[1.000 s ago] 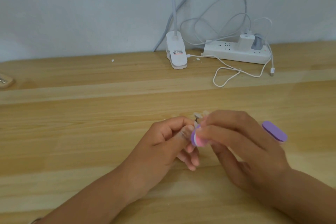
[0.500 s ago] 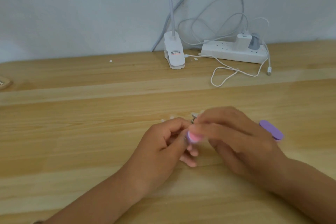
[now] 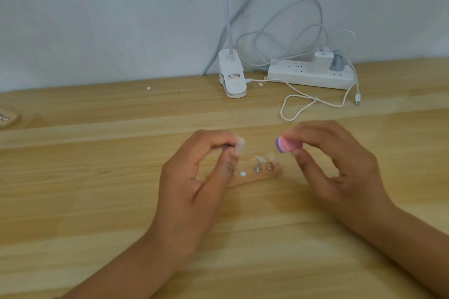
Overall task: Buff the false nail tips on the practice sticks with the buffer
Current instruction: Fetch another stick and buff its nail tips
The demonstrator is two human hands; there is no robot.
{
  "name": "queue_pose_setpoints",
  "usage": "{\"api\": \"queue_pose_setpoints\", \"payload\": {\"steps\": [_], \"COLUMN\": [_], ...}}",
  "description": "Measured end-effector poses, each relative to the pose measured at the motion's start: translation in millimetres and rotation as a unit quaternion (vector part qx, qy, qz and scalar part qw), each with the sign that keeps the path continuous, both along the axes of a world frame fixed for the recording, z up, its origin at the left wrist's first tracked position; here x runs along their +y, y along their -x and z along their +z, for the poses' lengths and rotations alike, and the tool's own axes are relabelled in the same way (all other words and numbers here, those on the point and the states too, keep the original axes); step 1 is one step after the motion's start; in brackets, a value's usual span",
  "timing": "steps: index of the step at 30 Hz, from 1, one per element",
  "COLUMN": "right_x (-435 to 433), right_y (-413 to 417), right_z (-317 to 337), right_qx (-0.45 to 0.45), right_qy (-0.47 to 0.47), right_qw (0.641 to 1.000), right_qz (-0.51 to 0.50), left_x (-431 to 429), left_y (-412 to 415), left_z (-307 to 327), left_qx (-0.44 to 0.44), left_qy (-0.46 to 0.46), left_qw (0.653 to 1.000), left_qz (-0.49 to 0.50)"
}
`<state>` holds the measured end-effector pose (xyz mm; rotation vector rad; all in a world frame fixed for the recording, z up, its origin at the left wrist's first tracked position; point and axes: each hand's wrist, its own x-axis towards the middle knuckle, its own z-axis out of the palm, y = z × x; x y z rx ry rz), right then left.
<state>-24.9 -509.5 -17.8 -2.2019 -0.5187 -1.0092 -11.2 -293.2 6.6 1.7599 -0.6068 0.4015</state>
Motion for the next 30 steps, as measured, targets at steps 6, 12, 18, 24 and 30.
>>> {"api": "queue_pose_setpoints", "payload": {"steps": [6, 12, 18, 24, 30], "right_x": [6, 7, 7, 7, 7], "right_y": [-1, -3, -3, -2, -2], "right_z": [-3, -4, -4, -4, -3], "right_qx": [-0.015, -0.016, -0.015, -0.014, -0.012], "right_qy": [0.04, 0.048, 0.053, 0.057, 0.06], "right_qw": [0.999, 0.999, 0.998, 0.998, 0.998], "right_qz": [0.021, 0.017, 0.015, 0.016, 0.014], "left_x": [-10, -14, -11, -9, -3], "left_y": [-13, -14, -18, -18, -17], "left_z": [-7, -11, -9, -13, -15], "left_qx": [0.025, 0.077, 0.089, 0.067, 0.041], "left_qy": [-0.115, -0.155, -0.143, -0.195, -0.275], "left_qw": [0.993, 0.984, 0.984, 0.977, 0.956], "left_qz": [0.03, 0.031, 0.059, 0.057, 0.089]}}
